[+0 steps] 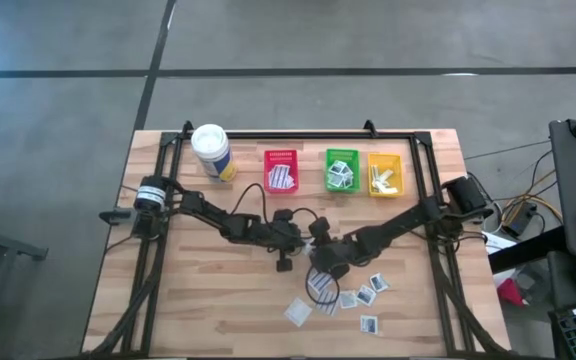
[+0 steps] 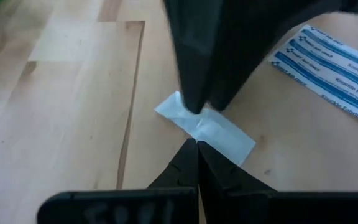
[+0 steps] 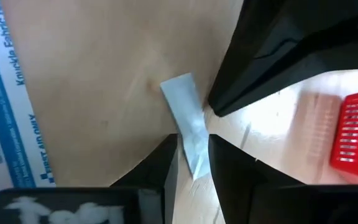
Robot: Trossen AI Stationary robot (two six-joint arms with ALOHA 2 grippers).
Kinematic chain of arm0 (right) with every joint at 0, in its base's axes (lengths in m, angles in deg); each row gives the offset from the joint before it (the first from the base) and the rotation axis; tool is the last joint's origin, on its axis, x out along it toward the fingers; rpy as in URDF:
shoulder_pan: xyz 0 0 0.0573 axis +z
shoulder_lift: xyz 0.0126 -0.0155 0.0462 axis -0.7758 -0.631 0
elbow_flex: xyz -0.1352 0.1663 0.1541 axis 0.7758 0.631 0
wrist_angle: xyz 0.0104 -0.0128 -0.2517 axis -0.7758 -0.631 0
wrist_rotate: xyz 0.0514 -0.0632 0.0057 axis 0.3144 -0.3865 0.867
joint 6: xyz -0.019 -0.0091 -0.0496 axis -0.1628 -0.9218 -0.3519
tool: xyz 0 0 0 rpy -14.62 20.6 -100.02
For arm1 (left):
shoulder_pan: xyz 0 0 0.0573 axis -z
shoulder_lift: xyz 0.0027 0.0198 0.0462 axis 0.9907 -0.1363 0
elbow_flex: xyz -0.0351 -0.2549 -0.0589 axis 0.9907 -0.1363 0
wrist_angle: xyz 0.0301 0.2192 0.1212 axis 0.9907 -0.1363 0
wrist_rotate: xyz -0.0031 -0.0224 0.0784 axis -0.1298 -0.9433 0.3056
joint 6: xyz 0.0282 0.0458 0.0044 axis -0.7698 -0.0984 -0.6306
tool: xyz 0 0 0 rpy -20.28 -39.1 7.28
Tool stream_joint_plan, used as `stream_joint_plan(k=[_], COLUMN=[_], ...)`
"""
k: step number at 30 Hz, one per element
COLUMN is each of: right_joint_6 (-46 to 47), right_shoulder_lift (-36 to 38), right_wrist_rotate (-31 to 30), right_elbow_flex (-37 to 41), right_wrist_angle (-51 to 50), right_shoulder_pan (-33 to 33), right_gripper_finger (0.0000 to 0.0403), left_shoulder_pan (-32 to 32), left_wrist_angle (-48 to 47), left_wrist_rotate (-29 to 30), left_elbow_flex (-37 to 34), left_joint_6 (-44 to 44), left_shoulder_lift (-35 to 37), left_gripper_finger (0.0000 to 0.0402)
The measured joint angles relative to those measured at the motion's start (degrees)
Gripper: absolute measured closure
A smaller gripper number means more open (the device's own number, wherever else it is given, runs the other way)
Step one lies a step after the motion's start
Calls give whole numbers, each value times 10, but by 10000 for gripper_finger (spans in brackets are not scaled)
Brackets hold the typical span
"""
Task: Pick & Place First Aid Supplies
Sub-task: Put the green bandage in the yellow bin
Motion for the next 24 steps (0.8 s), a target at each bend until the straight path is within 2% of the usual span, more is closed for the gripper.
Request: stream_joint_plan(k=[9, 17, 24], right_joint_6=[1, -5, -10], right_shoulder_lift=[-8, -8, -8], right_wrist_rotate=[4, 17, 15], right_elbow_flex=[1, -1, -2], right_wrist_angle=[3, 2, 0], right_shoulder_pan=[-5, -6, -5], right_gripper_finger=[328, 327, 334], left_shoulder_pan=[0, 0, 0], left_wrist_angle=[24, 64, 62], left_wrist_rotate=[-26, -35, -38], left_elbow_flex=[-7, -4, -5], left_joint_6=[1, 17, 28], left_shoulder_lift=[-1, -52, -56], left_gripper_finger=[401, 401, 401])
